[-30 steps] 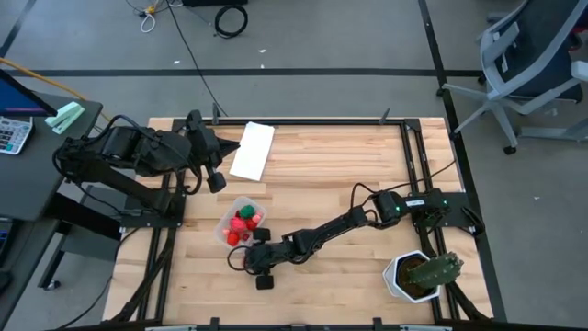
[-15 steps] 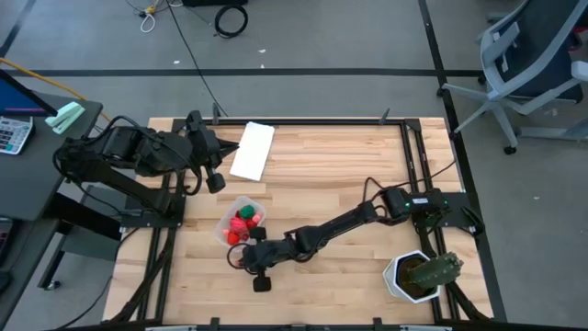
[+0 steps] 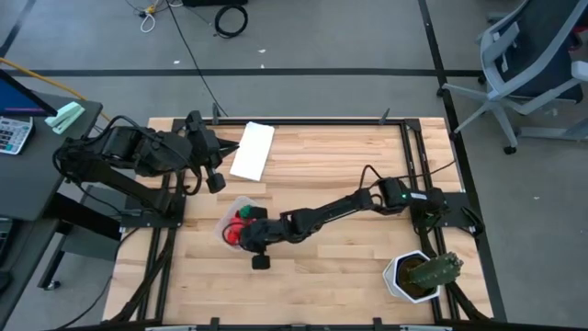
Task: Pick and placing Produce into tupperware
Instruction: Put the peach into the transparent bin, then return to Home Position
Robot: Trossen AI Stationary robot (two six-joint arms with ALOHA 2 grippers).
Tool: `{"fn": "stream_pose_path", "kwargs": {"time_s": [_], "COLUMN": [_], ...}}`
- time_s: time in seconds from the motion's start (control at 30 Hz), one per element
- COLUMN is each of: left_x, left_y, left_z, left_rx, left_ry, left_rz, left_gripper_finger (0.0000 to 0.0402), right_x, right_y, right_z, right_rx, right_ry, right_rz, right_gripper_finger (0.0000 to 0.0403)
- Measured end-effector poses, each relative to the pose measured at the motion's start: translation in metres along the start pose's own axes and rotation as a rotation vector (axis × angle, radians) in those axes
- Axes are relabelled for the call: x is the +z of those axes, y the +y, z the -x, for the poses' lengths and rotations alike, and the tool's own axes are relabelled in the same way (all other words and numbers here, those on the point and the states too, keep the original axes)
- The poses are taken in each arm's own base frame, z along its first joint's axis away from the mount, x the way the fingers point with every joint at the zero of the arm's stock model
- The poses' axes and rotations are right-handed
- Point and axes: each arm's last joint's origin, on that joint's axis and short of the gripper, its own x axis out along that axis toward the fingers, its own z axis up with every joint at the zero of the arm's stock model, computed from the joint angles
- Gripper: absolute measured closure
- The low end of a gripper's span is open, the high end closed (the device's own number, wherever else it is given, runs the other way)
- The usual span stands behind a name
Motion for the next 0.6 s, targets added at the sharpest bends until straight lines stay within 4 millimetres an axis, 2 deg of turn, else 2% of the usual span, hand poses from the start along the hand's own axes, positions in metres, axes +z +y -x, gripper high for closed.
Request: {"fn": "stream_pose_path", "kwargs": {"time_s": [0.23,0.5,0.6], "left_x": [0.000,0.000,0.000], "left_y": [0.000,0.000,0.000], "left_z": [0.000,0.000,0.000], "left_rx": [0.000,0.000,0.001], "left_ry": [0.000,0.001,0.001], "left_rz": [-0.001,-0.002,-0.002], "left_gripper_finger": [0.0369,0.0361,0.0364], "right_x": [-0.006,0.021,0.034], "right_y": [-0.006,-0.009,-0.010], "right_z": [-0.005,0.015,0.034], "right_rx": [-0.024,-0.089,-0.128], "right_ry": [0.024,-0.081,-0.073], "right_rz": [0.031,0.069,0.074], "right_gripper_finger": [0.0256,0.0199,0.0196]}}
